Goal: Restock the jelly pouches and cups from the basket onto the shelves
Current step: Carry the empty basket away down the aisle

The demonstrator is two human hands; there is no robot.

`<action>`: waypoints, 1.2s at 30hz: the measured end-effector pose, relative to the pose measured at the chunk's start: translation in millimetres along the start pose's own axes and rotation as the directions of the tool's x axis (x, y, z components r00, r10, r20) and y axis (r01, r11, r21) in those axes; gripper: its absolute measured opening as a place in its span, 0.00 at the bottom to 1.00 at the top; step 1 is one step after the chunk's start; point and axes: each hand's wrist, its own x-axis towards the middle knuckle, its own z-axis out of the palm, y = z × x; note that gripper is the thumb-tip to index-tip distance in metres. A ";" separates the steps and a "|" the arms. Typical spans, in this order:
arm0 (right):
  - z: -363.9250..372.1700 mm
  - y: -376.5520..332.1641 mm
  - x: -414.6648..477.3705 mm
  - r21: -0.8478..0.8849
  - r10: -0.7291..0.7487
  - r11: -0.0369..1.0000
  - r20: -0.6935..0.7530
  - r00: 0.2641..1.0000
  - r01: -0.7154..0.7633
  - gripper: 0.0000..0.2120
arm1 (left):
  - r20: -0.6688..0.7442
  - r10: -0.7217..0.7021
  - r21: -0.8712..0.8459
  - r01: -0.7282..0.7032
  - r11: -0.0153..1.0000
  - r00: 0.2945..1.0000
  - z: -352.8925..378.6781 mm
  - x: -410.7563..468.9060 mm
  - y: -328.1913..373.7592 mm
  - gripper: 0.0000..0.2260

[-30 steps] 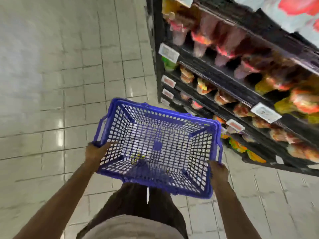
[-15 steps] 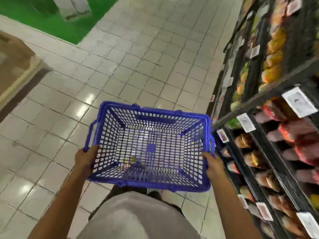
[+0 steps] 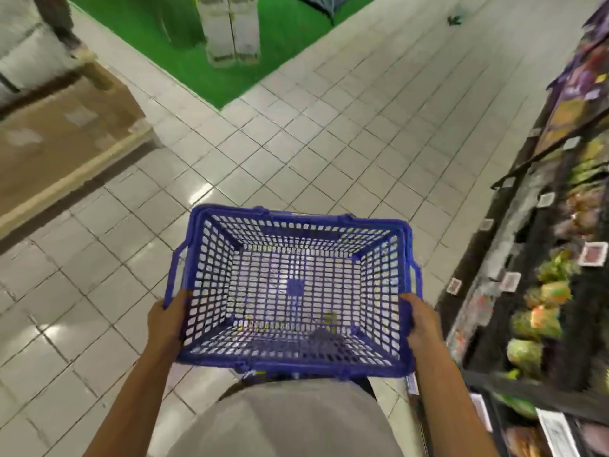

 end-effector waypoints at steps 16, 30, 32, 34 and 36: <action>246.7 -285.1 167.6 -0.289 -0.042 0.955 0.087 0.995 0.066 0.05 | -0.177 -0.053 -0.247 0.008 0.969 0.983 192.3 94.3 221.3 0.08; 568.2 -426.7 222.5 -0.421 -0.012 0.898 0.267 0.964 0.128 0.12 | -0.226 -0.248 -0.430 0.133 0.893 0.942 232.1 275.2 391.1 0.09; 611.4 -445.1 228.0 -0.433 -0.003 0.892 0.280 0.960 0.129 0.14 | -0.224 -0.255 -0.423 0.142 0.895 0.941 234.4 306.9 422.2 0.11; 645.5 -460.4 230.3 -0.425 -0.003 0.896 0.281 0.960 0.127 0.14 | -0.247 -0.254 -0.409 0.137 0.902 0.935 238.2 330.7 449.8 0.15; 678.9 -474.1 234.8 -0.408 0.012 0.907 0.284 0.959 0.109 0.13 | -0.265 -0.261 -0.404 0.139 0.904 0.928 242.6 354.1 477.6 0.18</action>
